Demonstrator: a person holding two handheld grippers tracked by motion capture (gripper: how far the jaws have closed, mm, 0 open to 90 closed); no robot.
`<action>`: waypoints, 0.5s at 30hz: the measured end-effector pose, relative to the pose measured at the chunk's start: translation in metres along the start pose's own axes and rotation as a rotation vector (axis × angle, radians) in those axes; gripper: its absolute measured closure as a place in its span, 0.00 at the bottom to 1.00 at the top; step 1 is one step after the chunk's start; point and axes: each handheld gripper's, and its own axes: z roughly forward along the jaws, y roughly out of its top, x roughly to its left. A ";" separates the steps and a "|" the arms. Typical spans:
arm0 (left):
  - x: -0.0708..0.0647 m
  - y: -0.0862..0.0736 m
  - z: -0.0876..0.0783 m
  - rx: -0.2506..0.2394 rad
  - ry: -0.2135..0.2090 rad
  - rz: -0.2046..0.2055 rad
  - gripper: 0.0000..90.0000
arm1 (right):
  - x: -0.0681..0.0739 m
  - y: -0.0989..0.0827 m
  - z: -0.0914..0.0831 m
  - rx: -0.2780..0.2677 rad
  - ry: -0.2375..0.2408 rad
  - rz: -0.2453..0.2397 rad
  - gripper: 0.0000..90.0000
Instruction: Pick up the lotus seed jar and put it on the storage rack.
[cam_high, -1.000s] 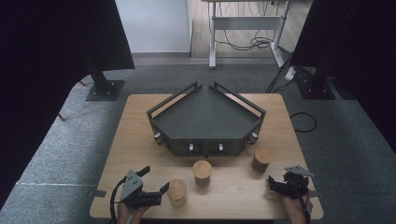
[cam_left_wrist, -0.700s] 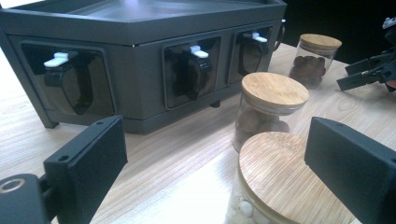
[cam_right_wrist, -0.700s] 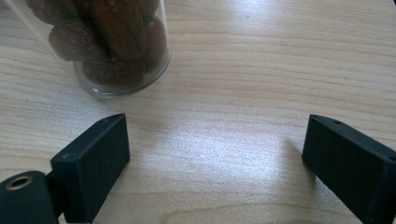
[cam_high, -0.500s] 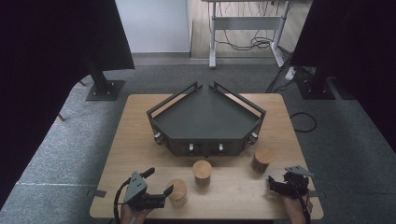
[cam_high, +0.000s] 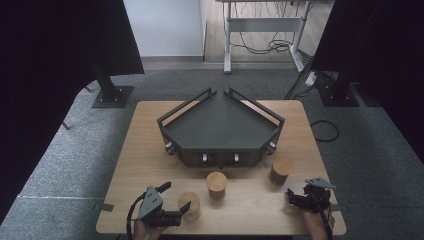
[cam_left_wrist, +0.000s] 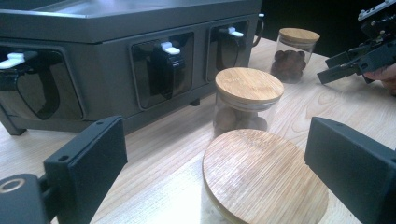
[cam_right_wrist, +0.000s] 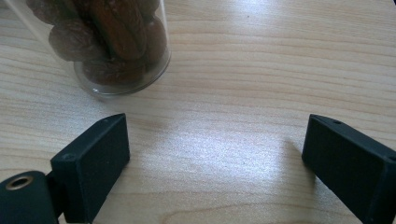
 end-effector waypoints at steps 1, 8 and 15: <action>0.000 0.000 0.000 0.001 -0.002 0.000 0.06 | 0.000 0.000 0.000 0.000 0.000 0.000 0.08; -0.002 0.000 0.003 0.006 -0.015 0.003 0.06 | 0.000 0.000 0.000 0.000 0.000 0.000 0.08; -0.005 0.000 0.008 0.021 -0.034 0.012 0.06 | 0.000 0.000 0.000 0.000 0.000 0.000 0.08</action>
